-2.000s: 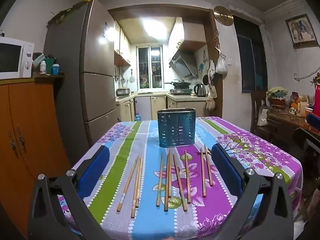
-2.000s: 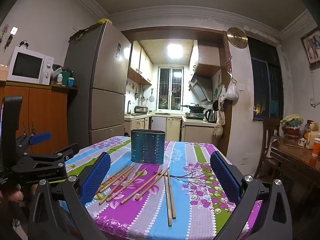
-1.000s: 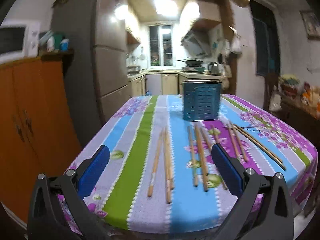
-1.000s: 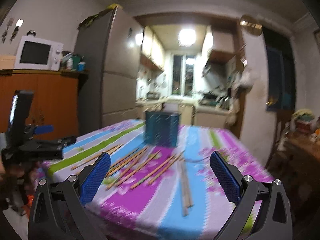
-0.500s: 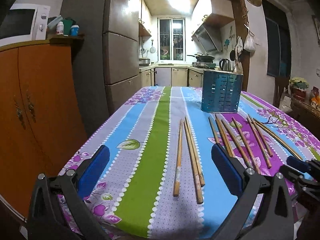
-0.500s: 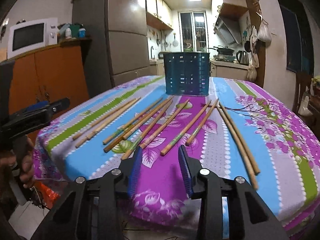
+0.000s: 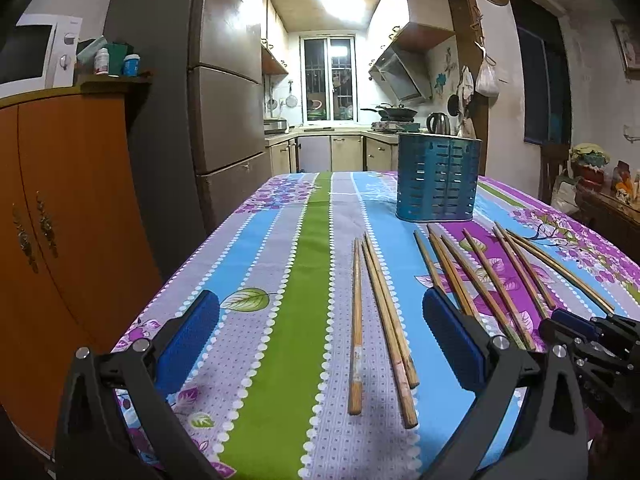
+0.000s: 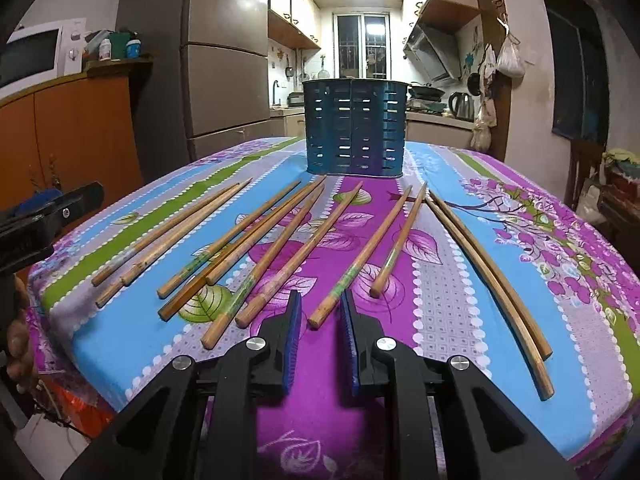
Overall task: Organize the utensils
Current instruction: 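Move both grippers toward the loose wooden chopsticks on the tablecloth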
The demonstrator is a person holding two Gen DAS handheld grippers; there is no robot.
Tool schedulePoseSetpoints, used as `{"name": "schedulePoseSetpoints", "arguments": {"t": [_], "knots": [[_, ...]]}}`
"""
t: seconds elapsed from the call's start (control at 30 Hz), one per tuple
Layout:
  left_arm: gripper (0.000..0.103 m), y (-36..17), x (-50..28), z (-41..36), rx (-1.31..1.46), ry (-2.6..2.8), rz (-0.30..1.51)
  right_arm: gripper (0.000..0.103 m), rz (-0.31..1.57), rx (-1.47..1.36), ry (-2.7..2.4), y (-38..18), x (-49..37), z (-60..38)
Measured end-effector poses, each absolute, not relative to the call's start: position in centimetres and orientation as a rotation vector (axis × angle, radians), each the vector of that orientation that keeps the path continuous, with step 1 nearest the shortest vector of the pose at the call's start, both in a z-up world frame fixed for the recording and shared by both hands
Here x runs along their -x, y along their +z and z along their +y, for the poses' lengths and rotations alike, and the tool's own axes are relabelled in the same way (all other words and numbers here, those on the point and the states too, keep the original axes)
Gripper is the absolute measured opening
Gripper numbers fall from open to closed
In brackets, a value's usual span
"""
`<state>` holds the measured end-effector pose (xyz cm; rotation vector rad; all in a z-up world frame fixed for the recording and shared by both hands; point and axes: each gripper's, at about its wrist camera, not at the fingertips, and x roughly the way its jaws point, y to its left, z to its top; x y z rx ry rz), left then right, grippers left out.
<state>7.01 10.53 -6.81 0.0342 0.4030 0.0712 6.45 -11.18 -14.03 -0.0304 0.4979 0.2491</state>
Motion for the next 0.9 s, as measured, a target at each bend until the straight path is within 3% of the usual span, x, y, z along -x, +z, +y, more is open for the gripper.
{"name": "schedulePoseSetpoints", "arguments": {"t": [0.13,0.27,0.57,0.77,0.9], "knots": [[0.098,-7.1,-7.1,10.7,-0.046,0.069,0.400,0.021,0.496,0.028,0.232,-14.0,-6.1,-11.1],[0.098,-7.6,-6.9,11.3,-0.049,0.075,0.403,0.013,0.493,0.018,0.243,-13.9,-6.0,-11.2],[0.094,-9.2,-5.3,13.2,-0.056,0.065,0.435,0.010,0.499,0.006,0.245,-13.8,-5.9,-11.6],[0.076,-9.9,-4.8,12.4,-0.086,-0.026,0.458,0.009,0.488,0.020,0.256,-14.0,-5.0,-12.0],[0.053,-10.3,-5.0,11.6,-0.089,-0.097,0.483,0.009,0.480,0.028,0.247,-14.1,-4.7,-12.7]]}}
